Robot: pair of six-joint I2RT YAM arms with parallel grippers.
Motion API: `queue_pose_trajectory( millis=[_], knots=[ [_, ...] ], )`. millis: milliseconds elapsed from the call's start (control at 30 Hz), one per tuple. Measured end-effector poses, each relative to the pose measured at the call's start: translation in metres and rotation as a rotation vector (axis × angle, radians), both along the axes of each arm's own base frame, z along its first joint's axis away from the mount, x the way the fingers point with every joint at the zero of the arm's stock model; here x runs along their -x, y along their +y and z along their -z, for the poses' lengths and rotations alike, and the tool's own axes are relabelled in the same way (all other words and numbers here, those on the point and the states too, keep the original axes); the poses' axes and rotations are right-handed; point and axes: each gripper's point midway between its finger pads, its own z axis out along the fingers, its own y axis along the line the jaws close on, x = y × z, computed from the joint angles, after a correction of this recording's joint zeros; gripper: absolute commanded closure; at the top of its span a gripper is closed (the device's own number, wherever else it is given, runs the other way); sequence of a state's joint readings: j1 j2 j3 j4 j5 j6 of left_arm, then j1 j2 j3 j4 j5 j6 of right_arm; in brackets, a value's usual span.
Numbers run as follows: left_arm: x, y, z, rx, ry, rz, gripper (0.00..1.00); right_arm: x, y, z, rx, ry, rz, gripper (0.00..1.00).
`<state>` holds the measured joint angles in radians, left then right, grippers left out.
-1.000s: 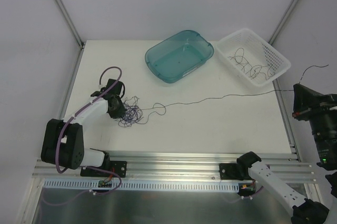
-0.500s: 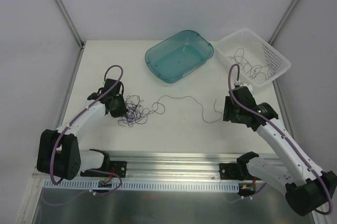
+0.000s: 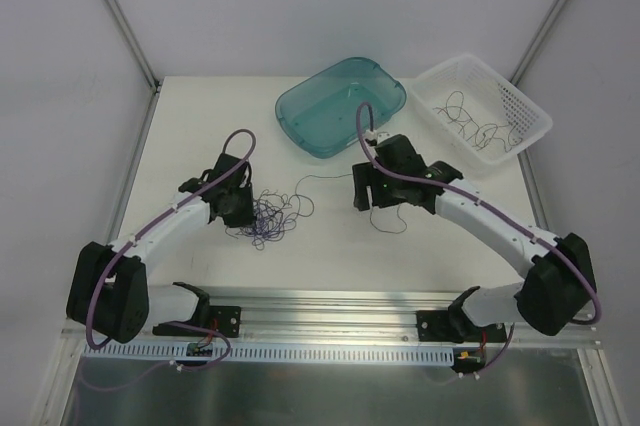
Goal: Untangle the cables
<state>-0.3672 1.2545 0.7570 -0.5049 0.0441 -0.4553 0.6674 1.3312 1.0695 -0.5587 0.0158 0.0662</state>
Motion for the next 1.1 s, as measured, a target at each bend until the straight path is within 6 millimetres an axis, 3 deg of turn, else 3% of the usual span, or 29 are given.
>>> queue_pose_trajectory(
  millis=[367,567,833,933,967,1033,1067,1100],
  knots=[
    [0.013,-0.009,0.007,0.022,0.030,-0.003,1.00,-0.045,0.129,0.044,-0.124,-0.004,0.072,0.24],
    [0.029,-0.012,0.014,0.049,0.047,-0.002,1.00,-0.068,0.161,0.075,-0.144,-0.003,0.158,0.25],
    [0.035,-0.014,0.017,0.074,0.051,0.001,1.00,-0.095,0.191,0.099,-0.151,-0.013,0.202,0.31],
    [0.033,-0.014,0.017,0.077,0.046,0.000,1.00,-0.098,0.196,0.107,-0.153,-0.005,0.211,0.49],
    [0.033,-0.015,0.017,0.079,0.044,-0.002,1.00,-0.098,0.196,0.108,-0.153,-0.004,0.214,0.64],
    [0.032,-0.015,0.017,0.082,0.041,-0.006,1.00,-0.099,0.197,0.108,-0.160,-0.005,0.216,0.81],
    [0.032,-0.015,0.017,0.083,0.042,-0.009,1.00,-0.099,0.197,0.109,-0.165,-0.007,0.218,0.94],
    [0.032,-0.015,0.017,0.083,0.042,-0.011,1.00,-0.098,0.197,0.110,-0.168,-0.009,0.216,0.99]
  ],
)
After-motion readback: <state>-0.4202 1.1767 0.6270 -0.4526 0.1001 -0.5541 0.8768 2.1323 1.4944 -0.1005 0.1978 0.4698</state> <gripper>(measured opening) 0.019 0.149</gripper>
